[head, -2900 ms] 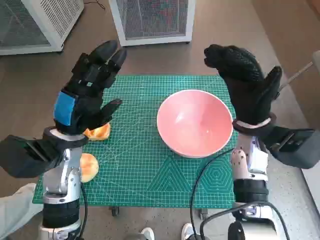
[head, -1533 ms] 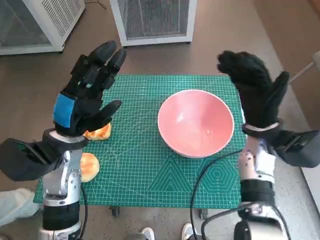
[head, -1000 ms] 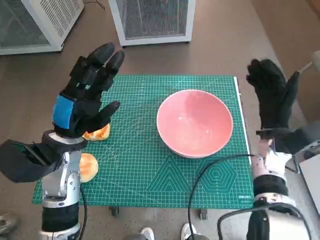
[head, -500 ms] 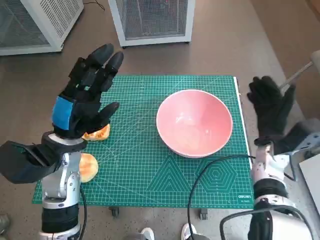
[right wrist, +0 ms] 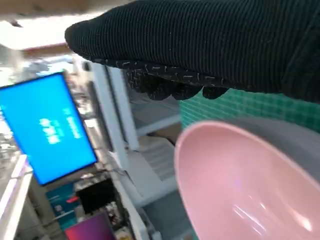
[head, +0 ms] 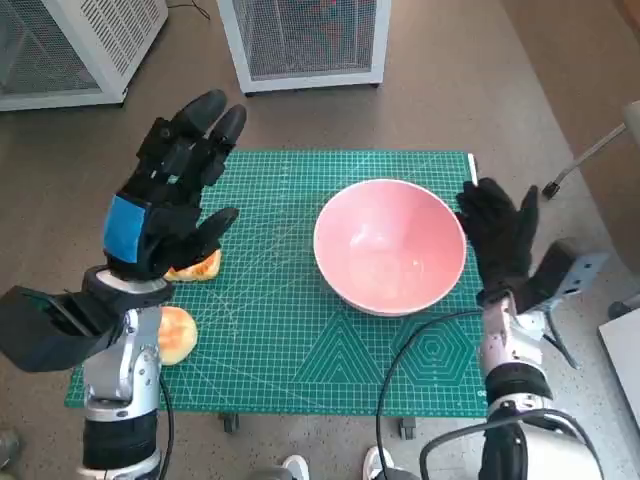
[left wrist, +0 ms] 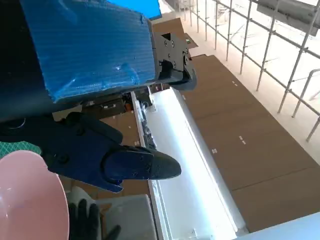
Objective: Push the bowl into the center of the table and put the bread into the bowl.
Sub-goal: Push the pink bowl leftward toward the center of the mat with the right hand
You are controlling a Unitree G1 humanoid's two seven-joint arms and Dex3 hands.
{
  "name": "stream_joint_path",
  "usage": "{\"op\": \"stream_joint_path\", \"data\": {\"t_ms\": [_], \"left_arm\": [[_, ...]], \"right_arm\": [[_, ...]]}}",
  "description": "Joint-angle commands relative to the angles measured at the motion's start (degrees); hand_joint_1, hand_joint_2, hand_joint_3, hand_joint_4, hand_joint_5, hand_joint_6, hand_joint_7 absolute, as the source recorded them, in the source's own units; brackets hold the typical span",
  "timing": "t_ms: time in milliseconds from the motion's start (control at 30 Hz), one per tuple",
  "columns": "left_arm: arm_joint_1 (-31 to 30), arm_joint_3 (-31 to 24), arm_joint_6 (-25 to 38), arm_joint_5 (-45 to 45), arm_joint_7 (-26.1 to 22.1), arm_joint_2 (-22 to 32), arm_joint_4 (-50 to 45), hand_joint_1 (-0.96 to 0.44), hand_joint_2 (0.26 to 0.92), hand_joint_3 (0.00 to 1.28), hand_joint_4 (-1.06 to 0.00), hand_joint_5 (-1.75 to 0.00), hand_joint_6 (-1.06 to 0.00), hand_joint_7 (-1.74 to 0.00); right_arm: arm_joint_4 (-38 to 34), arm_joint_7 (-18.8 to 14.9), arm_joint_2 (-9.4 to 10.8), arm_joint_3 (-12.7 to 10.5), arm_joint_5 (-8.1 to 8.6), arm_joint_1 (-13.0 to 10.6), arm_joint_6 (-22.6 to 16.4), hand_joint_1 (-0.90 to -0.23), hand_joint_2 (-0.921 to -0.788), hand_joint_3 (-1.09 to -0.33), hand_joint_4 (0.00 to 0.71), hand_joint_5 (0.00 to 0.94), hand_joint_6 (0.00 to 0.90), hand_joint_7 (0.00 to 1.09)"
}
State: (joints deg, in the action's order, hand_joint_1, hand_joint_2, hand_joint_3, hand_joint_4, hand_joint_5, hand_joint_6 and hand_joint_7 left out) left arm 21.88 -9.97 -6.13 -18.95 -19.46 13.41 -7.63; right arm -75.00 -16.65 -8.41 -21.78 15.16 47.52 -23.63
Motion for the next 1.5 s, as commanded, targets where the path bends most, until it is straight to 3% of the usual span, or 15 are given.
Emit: {"op": "stream_joint_path", "data": {"t_ms": [33,400,833,1067,1233,1500], "left_arm": [[-1.21,-0.51,0.69,-0.46,-0.02,0.64,-1.65,-0.56,0.921,0.27,-0.26,0.0,-0.15,-0.46],[-2.54,-1.16,1.04,-0.05,0.37,1.39,-2.98,-0.58,0.921,0.27,-0.27,0.0,-0.14,-0.47],[-5.1,-2.06,2.93,-0.35,1.68,1.6,-6.91,-0.59,0.921,0.27,-0.26,0.0,-0.12,-0.49],[-5.32,-2.12,3.34,-0.37,1.87,1.62,-7.39,-0.58,0.921,0.27,-0.26,0.0,-0.12,-0.5],[-6.9,-2.57,4.4,0.04,3.65,1.32,-9.92,-0.57,0.921,0.27,-0.27,0.0,-0.08,-0.58],[-8.08,-2.99,5.3,-0.06,4.97,1.54,-11.94,-0.56,0.921,0.28,-0.27,0.0,-0.03,-0.66]], "right_arm": [[-0.98,1.44,1.97,0.69,-1.71,-0.05,2.31,-0.464,-0.921,-0.575,0.311,0.014,0.504,0.03],[-1.05,1.21,5.94,0.68,-2.44,2.09,4.7,-0.486,-0.921,-0.564,0.312,0.008,0.508,0.03],[-1.16,0.76,8.47,1.87,-3.81,4.55,6.18,-0.499,-0.921,-0.563,0.303,0.0,0.513,0.03],[-1.16,0.76,8.62,1.64,-4.2,4.7,6.3,-0.5,-0.921,-0.567,0.301,0.0,0.514,0.03],[-1.21,0.56,10.07,2.81,-5.48,6.49,6.78,-0.51,-0.921,-0.56,0.313,0.006,0.522,0.03],[-0.92,-0.4,8.67,2.35,-5.34,7.32,6.55,-0.511,-0.921,-0.554,0.32,0.006,0.517,0.03]]}}
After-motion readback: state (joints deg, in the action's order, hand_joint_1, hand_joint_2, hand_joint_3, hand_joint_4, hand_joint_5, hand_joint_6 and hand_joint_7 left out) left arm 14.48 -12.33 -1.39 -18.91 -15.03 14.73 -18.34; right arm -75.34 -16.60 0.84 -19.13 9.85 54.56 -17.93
